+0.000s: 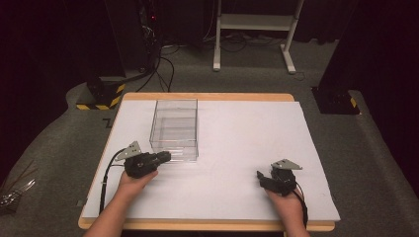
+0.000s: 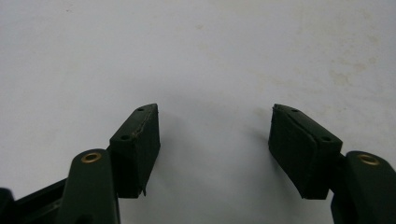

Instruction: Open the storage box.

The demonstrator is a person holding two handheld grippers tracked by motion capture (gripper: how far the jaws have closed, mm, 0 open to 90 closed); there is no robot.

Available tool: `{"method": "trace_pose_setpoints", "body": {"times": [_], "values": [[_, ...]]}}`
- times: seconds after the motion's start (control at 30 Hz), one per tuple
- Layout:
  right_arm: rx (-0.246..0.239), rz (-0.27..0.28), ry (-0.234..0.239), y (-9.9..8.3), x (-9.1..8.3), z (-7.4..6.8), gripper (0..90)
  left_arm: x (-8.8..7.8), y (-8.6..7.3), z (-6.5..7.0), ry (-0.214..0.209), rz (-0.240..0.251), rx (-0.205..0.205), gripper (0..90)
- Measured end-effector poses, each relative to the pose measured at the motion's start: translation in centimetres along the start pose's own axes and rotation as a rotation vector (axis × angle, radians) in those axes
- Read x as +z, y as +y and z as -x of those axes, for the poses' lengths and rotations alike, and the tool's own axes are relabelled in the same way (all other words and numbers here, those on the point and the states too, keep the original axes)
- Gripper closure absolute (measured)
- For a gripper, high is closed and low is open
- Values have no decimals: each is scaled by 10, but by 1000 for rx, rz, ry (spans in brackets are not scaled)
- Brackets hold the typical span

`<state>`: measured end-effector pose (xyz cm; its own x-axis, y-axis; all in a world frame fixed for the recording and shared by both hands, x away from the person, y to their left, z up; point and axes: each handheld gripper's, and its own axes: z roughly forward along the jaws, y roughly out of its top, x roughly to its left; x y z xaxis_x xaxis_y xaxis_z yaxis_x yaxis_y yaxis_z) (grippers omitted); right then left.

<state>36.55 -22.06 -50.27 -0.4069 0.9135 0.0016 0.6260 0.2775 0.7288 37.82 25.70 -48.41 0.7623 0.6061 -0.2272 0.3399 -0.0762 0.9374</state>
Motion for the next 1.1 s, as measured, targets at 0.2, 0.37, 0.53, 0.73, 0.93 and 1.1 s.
{"method": "trace_pose_setpoints", "body": {"times": [0.2, 0.37, 0.53, 0.73, 0.93, 1.1], "values": [[-2, 1, 1, 0, 0, 0, 339, -6, -1, 4, 4, -16, 8, 788], [2, 2, 7, 0, 0, 1, 335, -13, -3, 12, -5, -26, 12, 797], [-2, 2, 6, 0, 0, 0, 335, -17, -6, 19, -14, -33, 15, 804], [-2, 0, 3, 0, 0, 0, 336, -23, -10, 27, -32, -31, 5, 810], [-8, 1, -3, 0, 0, -1, 337, -30, -15, 36, -52, -38, 16, 818], [-8, 2, -4, 0, 0, -1, 337, -36, -19, 43, -77, -41, 27, 823]]}}
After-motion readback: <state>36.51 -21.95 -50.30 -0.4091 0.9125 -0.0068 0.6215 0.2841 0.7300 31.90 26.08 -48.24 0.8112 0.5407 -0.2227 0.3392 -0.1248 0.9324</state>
